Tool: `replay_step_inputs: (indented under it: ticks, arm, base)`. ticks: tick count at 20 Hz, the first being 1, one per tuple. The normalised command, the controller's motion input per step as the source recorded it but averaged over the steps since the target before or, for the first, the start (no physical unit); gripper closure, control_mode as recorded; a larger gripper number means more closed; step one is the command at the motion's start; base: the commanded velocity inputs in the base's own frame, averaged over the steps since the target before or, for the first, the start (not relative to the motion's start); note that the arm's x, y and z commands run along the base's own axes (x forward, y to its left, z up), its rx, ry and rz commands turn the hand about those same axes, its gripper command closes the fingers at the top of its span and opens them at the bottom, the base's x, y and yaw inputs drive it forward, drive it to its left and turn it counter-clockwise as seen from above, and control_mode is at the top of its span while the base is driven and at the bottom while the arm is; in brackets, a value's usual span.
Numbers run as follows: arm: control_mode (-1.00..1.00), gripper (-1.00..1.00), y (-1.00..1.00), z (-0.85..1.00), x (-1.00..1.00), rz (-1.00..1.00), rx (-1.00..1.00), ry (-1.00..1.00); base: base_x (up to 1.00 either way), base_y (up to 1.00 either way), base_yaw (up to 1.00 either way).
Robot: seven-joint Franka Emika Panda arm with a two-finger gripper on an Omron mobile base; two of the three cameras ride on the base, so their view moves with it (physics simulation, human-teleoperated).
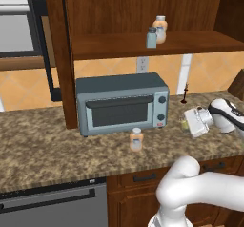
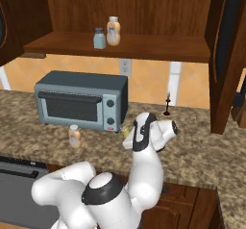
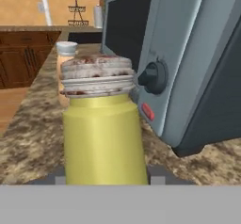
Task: Put the shaker and condiment bottle from the counter next to their counterparts in the cabinet.
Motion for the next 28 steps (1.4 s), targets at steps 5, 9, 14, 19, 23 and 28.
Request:
replay_step_inputs:
  ticks: [5, 9, 14, 19, 23, 28]
  arm:
    - [-1.0, 1.0, 0.07, 1.0, -0.53, -0.19, -0.04, -0.22]
    - [-1.0, 1.0, 0.55, 0.78, -0.2, -0.32, -0.14, -0.09]
    - [-1.0, 1.0, 0.58, 0.69, -0.02, -0.36, -0.1, 0.0]
    - [-1.0, 1.0, 0.29, 0.71, -0.58, -0.15, 0.0, -0.01]
    - [-1.0, 1.0, 0.28, 0.89, -0.68, -0.06, 0.0, -0.05]
    - [-1.0, 1.0, 0.42, 0.82, -0.19, -0.14, 0.0, 0.0]
  base:
    - [0.0, 0.0, 0.0]
    - [0.0, 0.0, 0.0]
    - [0.0, 0.0, 0.0]
    - [0.0, 0.0, 0.0]
    - [0.0, 0.0, 0.0]
    - [0.0, 0.0, 0.0]
